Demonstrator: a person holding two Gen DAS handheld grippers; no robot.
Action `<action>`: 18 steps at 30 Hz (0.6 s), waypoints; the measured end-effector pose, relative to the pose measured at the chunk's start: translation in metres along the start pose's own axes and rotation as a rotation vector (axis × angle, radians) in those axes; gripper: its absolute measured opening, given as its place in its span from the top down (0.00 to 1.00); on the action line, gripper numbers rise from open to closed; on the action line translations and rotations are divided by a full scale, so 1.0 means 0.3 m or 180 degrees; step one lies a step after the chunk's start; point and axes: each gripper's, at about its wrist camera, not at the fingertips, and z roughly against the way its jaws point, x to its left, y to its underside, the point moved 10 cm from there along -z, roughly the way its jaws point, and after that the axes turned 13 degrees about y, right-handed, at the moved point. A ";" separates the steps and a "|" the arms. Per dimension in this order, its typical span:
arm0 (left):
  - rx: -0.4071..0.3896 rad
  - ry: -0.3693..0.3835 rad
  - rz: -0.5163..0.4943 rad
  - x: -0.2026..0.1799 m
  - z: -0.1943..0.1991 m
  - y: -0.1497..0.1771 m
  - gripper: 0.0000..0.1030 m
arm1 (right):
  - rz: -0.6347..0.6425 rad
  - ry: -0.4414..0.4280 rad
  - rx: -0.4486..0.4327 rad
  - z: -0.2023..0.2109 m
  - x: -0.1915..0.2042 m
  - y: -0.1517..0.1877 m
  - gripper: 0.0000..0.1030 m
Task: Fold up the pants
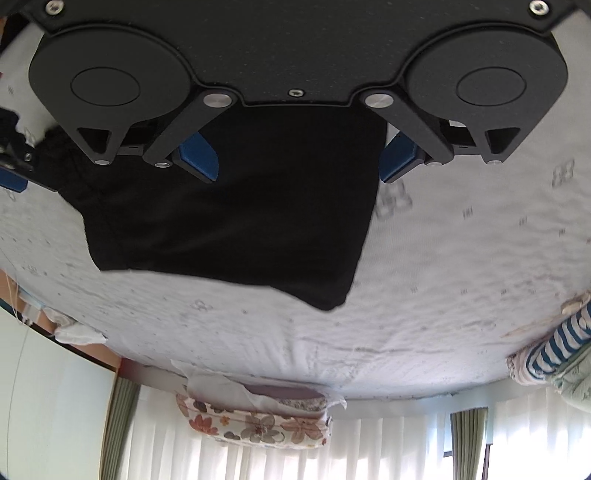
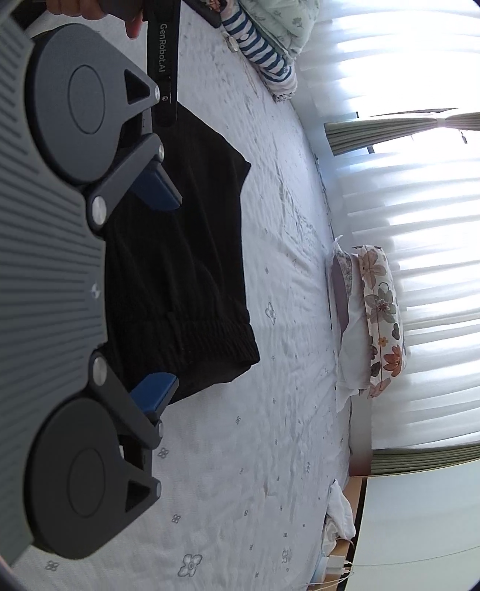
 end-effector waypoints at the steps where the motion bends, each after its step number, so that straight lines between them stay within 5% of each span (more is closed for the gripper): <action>1: 0.0033 0.0020 0.0000 -0.010 0.012 0.032 0.09 | 0.0068 0.0031 -0.0017 0.024 0.012 0.022 0.00; 9: 0.0175 0.0012 -0.0134 -0.067 0.082 0.213 0.05 | 0.0456 0.0234 0.0058 0.103 0.055 0.164 0.00; 18: 0.0289 -0.0125 -0.0062 -0.052 0.063 0.257 0.01 | 0.0384 0.0356 0.0353 0.076 0.014 0.269 0.00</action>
